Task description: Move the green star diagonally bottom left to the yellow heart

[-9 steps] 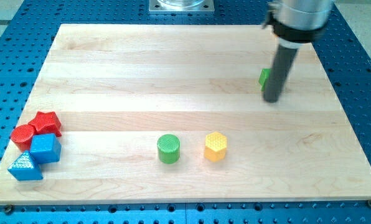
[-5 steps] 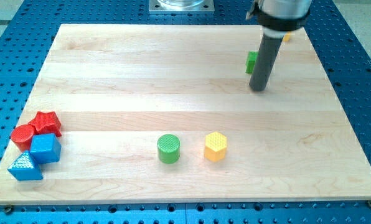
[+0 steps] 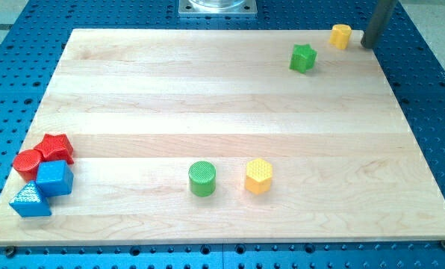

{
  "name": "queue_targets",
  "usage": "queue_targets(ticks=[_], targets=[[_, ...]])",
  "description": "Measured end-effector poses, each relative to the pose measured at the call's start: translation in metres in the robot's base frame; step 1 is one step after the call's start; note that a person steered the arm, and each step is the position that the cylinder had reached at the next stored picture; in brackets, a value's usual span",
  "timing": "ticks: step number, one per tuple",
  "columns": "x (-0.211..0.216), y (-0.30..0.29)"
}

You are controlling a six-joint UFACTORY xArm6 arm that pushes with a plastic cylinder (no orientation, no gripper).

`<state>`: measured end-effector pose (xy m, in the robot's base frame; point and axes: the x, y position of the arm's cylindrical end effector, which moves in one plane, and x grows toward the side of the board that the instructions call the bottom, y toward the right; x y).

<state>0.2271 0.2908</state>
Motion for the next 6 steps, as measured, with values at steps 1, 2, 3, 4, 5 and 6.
queue_targets(ticks=[1,2,3,4,5,6], targets=[[-0.003,-0.018],[0.009,-0.02],[0.01,-0.018],[0.021,-0.013],[0.076,0.007],[0.132,-0.001]])
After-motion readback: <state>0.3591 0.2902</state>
